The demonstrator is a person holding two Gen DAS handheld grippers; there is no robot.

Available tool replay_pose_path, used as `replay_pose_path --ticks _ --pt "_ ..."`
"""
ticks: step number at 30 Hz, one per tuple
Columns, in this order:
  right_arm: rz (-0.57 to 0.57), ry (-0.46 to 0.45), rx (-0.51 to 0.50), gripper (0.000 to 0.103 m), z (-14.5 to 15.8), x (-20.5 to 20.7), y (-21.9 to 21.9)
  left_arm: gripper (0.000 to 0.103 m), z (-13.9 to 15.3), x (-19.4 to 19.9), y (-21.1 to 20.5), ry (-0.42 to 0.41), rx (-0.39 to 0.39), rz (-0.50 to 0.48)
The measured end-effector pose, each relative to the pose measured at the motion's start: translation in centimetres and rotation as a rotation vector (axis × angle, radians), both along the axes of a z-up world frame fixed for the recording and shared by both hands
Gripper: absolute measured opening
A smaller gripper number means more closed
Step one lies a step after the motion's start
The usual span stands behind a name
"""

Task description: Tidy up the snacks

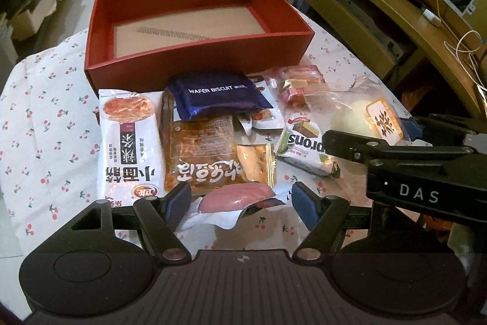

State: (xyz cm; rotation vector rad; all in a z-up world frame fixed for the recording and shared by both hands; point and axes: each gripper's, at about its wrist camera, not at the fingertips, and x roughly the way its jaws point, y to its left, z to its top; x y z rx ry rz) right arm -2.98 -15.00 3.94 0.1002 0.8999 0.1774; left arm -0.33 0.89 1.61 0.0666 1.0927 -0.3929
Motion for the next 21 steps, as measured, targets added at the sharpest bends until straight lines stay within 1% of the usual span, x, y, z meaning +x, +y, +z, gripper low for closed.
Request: replay_pose_path --ticks 21 --pt "-0.008 -0.024 0.008 0.063 0.76 -0.31 0.04 0.078 0.78 -0.30 0.19 -0.025 -0.014 0.001"
